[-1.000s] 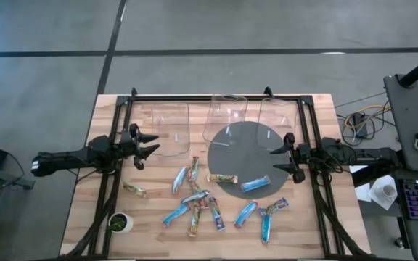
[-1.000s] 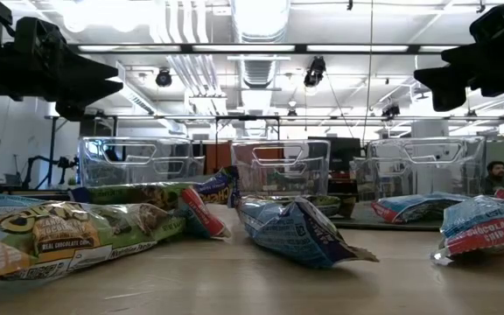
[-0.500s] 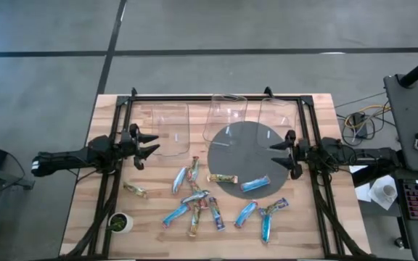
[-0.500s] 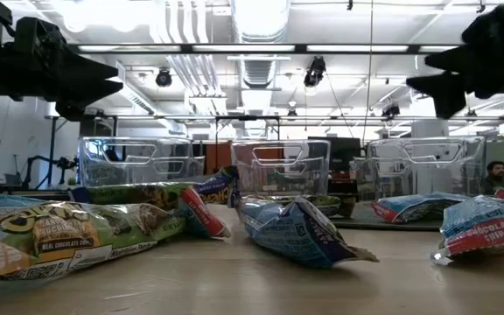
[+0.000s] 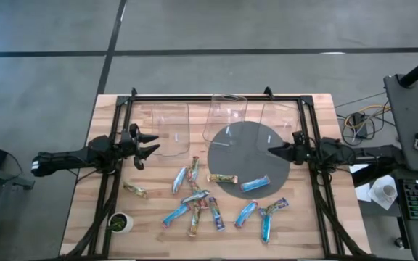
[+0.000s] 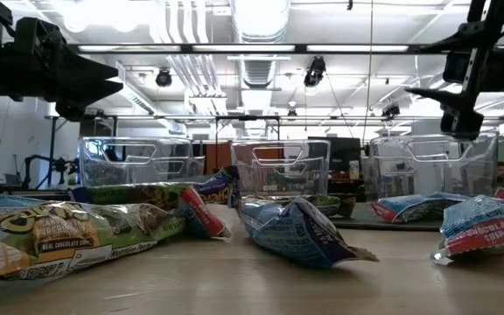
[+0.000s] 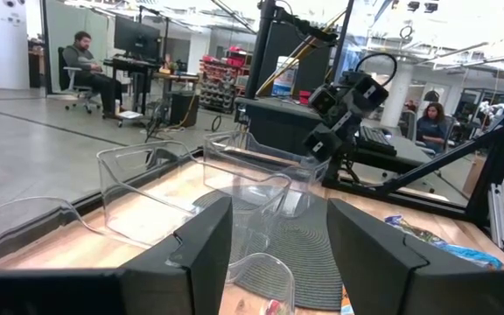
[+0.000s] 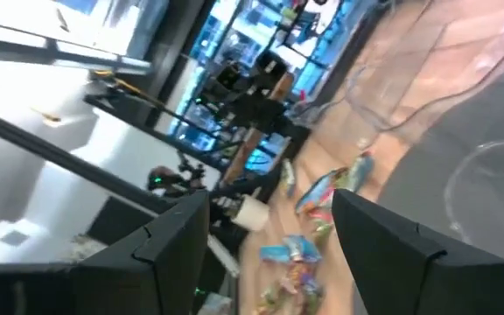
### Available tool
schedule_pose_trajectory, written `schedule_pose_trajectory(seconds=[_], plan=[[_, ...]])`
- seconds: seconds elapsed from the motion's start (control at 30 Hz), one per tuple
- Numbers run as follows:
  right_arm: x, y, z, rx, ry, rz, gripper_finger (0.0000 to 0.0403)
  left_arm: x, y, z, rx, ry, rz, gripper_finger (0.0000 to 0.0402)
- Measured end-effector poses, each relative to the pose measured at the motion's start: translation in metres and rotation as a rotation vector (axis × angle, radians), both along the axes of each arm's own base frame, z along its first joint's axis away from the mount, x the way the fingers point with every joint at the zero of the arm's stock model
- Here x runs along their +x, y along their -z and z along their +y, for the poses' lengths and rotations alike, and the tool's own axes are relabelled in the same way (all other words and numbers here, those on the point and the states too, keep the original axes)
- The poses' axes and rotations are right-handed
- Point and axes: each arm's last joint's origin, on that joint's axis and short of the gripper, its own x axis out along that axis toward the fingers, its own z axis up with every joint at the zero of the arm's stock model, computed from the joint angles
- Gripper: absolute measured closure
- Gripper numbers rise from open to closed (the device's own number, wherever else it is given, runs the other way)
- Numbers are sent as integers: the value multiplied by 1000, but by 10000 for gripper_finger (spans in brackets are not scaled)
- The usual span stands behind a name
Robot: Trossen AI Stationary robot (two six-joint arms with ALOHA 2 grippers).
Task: Pick and place Granola Bars by type
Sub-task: Put the red granola bar into the right transparent bin
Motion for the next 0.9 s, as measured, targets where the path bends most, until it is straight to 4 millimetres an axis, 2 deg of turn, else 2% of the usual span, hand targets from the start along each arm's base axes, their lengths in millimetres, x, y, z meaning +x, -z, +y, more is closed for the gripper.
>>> schedule_pose_trajectory(seconds=[0.13,0.27,0.33,0.4,0.47,0.63,0.8,0.9], plan=[[-3,-18,-3,107,92,-205,170,0,0,0,0,0,0,230],[-15,-55,-3,-23,173,-513,170,0,0,0,0,0,-1,230],[-15,-74,1,-48,89,-536,170,0,0,0,0,0,-3,230],[-5,-88,6,-38,-38,-396,170,0,0,0,0,0,-3,230],[11,-90,14,-15,-136,-123,170,0,0,0,0,0,-3,230],[40,-77,39,-4,-282,591,170,0,0,0,0,0,-2,230],[65,-75,72,-105,-393,876,170,0,0,0,0,0,-1,230],[66,-59,80,-162,-371,1167,170,0,0,0,0,0,0,230]])
